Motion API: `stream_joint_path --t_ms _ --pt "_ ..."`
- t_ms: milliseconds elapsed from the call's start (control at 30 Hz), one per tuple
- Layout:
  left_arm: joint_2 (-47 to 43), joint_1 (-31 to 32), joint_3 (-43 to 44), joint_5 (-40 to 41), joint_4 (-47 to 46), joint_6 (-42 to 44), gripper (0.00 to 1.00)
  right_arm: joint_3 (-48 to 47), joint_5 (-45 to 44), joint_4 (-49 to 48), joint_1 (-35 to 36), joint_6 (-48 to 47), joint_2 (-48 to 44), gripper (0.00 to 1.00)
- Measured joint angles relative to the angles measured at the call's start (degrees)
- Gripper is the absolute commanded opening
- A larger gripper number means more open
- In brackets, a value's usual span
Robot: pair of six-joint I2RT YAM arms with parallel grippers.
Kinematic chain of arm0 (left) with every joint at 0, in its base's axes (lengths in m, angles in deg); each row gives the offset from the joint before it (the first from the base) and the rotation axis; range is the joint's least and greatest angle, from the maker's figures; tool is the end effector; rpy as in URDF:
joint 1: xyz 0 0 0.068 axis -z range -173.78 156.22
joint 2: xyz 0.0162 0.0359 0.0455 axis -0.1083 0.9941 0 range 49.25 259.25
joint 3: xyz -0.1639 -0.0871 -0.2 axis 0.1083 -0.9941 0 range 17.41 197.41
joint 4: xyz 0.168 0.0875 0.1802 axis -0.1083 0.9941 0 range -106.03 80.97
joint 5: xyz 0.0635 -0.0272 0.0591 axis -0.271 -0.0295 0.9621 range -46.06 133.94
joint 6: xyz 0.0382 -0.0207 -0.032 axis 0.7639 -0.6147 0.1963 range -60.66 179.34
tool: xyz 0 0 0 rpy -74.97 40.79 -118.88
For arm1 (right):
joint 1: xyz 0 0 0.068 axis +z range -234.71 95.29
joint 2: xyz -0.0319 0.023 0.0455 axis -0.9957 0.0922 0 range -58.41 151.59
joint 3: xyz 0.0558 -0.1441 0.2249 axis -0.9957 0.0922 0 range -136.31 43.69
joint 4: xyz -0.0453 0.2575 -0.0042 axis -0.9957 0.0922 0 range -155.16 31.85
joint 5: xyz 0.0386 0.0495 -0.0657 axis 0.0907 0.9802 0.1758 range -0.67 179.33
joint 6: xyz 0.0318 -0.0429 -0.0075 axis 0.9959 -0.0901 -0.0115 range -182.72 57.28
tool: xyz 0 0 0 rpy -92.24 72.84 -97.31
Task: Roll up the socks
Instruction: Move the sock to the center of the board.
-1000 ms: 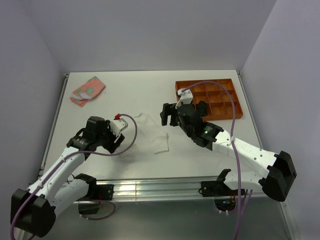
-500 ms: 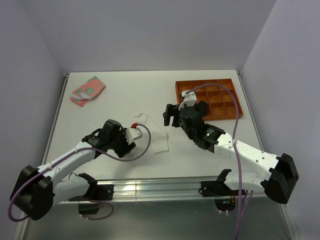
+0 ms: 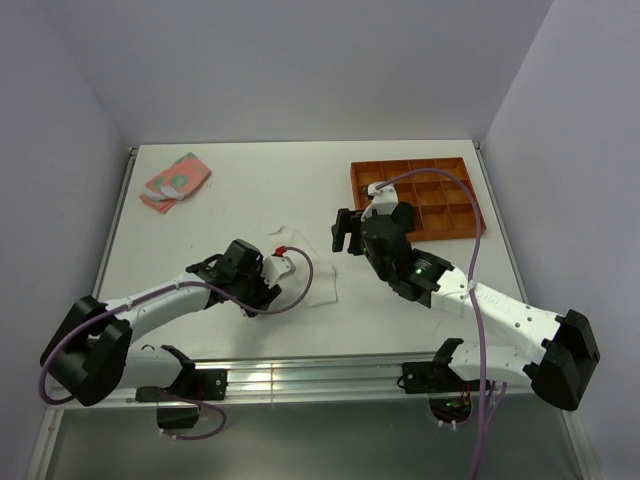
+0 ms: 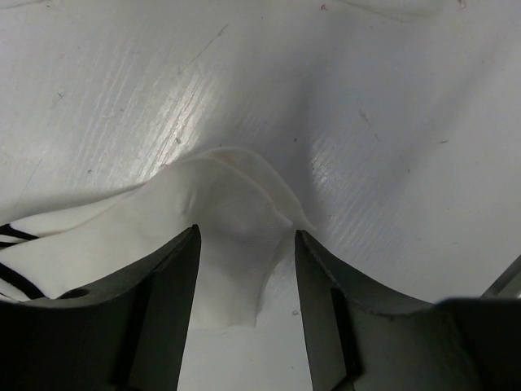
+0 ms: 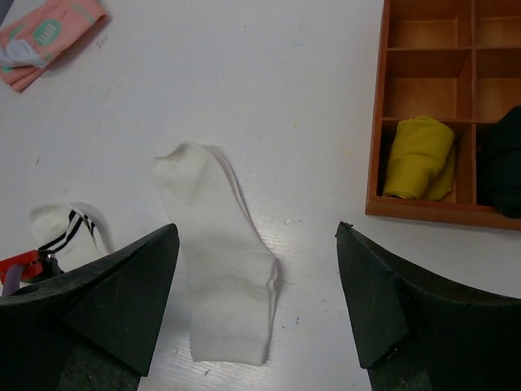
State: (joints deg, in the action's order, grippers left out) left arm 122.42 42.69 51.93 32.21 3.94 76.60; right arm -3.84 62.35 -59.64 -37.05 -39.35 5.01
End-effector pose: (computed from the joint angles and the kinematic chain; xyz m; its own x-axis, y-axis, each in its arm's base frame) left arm 0.1799 -0.1420 0.1671 -0.4577 0.6995 -0.5488 0.8408 0.5413 -0.0112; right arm 0.1819 0.1756 0.3017 -0.3741 0.1144 -0.9203 -0.2460 0.9446 0.2174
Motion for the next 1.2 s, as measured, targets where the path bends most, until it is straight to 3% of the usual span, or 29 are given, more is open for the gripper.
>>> stream_joint_path --t_ms 333,667,900,967,1067,1200 --pt "2.49 0.02 0.39 -0.48 1.09 1.84 0.55 0.00 -0.96 0.59 0.00 -0.31 -0.20 0.85" --pt "6.16 -0.85 3.54 -3.06 2.08 6.40 0.28 -0.02 -1.92 1.20 0.00 -0.74 -0.20 0.85" --pt "10.27 -5.55 8.59 -11.10 4.50 13.18 0.24 -0.02 -3.15 1.20 -0.02 -0.90 -0.20 0.85" --pt "11.87 -6.75 10.64 -12.94 4.48 15.04 0.18 -0.02 -3.78 1.25 -0.02 -0.74 -0.20 0.85" --pt "14.49 -7.56 13.33 -14.08 4.52 17.59 0.10 -0.02 -3.54 1.36 -0.22 -0.28 -0.11 0.84" --pt "16.70 -7.56 14.84 -15.02 4.70 20.13 0.08 -1.03 -1.55 1.84 -0.46 0.44 3.19 0.79"
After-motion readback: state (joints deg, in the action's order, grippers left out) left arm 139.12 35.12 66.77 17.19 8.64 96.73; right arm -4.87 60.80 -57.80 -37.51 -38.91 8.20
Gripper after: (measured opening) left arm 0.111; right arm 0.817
